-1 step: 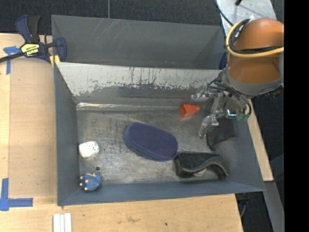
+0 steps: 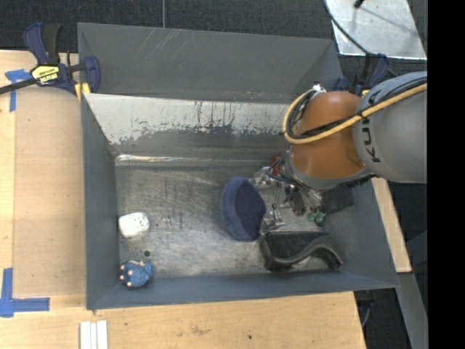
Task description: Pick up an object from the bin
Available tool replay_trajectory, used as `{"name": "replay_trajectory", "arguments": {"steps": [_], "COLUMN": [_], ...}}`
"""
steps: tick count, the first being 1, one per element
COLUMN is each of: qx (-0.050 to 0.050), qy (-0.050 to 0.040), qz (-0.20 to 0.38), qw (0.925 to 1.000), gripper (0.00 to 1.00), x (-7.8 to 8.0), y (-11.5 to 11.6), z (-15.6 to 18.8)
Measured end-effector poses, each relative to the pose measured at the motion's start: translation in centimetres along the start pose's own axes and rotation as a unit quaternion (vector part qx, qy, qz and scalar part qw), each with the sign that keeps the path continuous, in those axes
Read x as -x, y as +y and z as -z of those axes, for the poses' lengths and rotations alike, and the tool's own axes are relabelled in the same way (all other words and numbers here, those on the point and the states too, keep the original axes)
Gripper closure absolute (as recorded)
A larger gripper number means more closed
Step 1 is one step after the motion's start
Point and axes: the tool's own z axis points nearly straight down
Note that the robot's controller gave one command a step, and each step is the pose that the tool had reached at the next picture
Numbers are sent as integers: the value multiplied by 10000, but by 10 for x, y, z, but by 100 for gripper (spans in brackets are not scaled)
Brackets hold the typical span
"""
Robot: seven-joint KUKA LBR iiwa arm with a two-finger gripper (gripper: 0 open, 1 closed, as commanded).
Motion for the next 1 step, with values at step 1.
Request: {"name": "replay_trajectory", "arguments": {"steps": [1], "qx": [7], "qy": [49], "qz": [-497], "qw": [9988], "gripper": [0], "x": [48], "y": [54], "z": [-8]}}
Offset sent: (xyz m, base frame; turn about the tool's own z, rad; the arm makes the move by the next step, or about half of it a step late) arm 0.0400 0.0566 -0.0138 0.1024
